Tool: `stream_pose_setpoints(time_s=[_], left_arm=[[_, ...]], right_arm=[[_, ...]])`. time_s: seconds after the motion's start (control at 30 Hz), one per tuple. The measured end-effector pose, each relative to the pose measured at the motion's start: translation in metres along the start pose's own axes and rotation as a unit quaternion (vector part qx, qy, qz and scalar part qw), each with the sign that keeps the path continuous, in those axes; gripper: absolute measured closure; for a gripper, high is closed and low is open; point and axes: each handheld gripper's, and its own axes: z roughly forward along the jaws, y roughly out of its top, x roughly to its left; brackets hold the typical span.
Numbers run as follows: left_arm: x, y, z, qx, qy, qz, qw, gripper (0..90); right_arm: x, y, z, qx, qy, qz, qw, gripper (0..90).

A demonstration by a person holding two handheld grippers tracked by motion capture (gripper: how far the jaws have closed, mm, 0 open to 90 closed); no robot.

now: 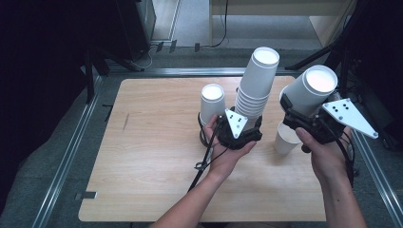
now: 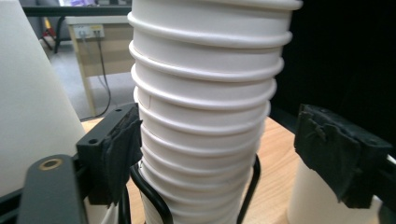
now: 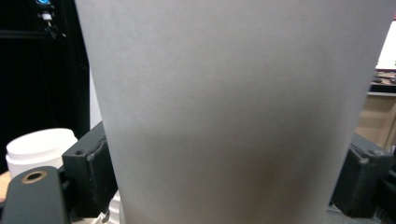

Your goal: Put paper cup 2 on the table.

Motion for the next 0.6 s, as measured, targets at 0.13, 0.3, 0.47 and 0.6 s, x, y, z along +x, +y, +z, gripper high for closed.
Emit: stream_pose_setpoints(time_s=[0.13,0.3,0.47,0.6], left_arm=[[0.001,-0.001,-0.01,-0.003,-0.016,0.0,0.9999,11.9],[0.004,-0.001,-0.021,0.001,-0.033,0.0,0.9994,8.4],[0.012,0.002,-0.038,0.003,-0.046,-0.006,0.9989,2.0],[0.017,0.003,-0.049,0.011,-0.049,0.0,0.9987,0.0]], right_arm=[[0.001,-0.008,-0.002,0.004,0.0,-0.006,1.0,12.5],[0.004,-0.017,-0.003,0.017,0.004,-0.012,0.9998,12.6],[0.008,-0.028,-0.006,0.024,0.012,-0.016,0.9995,12.4],[0.012,-0.039,-0.006,0.036,0.018,-0.024,0.9989,12.1]])
